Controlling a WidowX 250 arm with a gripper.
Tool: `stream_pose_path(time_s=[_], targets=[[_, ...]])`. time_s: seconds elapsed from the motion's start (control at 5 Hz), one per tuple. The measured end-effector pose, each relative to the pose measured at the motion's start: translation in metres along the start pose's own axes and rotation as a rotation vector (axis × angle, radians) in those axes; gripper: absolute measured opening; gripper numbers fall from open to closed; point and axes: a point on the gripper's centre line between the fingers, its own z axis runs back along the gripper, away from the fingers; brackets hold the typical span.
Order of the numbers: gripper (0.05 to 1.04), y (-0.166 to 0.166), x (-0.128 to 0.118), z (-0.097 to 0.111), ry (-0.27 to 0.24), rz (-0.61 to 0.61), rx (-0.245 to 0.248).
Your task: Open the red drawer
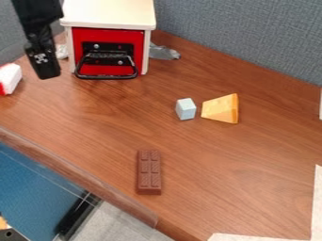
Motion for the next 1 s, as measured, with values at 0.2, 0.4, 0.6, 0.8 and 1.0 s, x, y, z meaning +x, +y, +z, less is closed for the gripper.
stream_pose_path(time_s=[0.2,0.4,0.6,0.8,1.0], targets=[[0.999,0.007,0.010,-0.018,-0.033,-0.086,-0.008],[0.999,0.011,0.022,-0.036,-0.047,-0.176,0.072],[0.999,0.017,0.025,-0.048,-0.051,-0.181,0.118],[0.999,0.020,0.028,-0.051,-0.062,-0.167,0.131],[0.999,0.023,0.035,-0.052,-0.075,-0.180,0.161]])
